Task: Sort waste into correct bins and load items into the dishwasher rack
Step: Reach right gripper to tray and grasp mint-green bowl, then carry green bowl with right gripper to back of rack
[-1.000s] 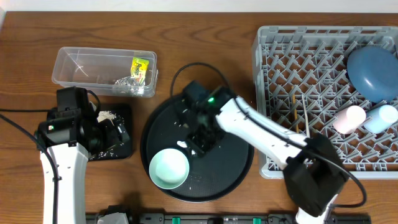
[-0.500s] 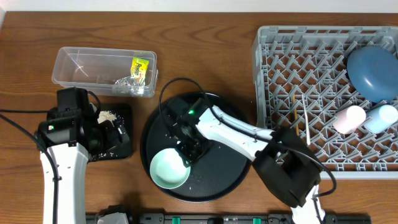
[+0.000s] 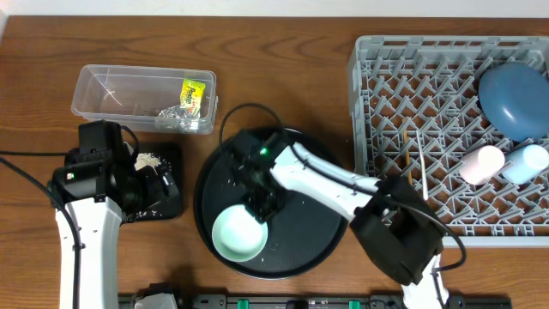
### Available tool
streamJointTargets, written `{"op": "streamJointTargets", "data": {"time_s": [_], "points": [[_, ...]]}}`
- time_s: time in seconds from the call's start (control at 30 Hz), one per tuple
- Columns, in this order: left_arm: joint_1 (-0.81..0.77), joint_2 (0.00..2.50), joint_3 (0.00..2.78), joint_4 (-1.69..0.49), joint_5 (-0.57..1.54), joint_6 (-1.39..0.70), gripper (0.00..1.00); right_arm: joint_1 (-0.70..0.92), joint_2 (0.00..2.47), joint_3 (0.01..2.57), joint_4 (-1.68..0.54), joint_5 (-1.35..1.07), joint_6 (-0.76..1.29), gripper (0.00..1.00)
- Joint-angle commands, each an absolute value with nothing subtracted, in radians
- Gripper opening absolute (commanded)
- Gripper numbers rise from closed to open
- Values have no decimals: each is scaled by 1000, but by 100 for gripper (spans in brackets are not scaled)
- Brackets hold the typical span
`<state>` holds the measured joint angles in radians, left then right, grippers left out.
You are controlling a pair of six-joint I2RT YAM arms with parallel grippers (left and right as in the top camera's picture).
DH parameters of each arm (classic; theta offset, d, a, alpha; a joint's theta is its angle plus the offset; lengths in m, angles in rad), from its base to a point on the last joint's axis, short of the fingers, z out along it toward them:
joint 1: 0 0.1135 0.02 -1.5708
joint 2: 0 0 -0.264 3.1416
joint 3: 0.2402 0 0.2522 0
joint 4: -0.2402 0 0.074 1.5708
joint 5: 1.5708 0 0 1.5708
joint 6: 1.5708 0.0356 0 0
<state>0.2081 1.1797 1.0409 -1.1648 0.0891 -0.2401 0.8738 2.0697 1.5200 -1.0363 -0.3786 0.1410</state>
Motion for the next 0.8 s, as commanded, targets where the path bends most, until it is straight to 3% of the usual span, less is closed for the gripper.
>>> {"op": "streamJointTargets", "data": {"time_s": [0.0,0.2,0.53,0.77], "points": [[213,1178,1051,-1169,70,-252,100,799,1964,1621,-1062,-344,117,1],[213,1178,1051,-1169,70,-252,100,646,1839,1723,-1093,-199,61,1],[213,1178,1051,-1169,70,-253,100,347,1773,1739,-1058,495,30,1],[213,1178,1051,-1169,70,-253,100,163,1773,1739,-862,854,-14,1]]}}
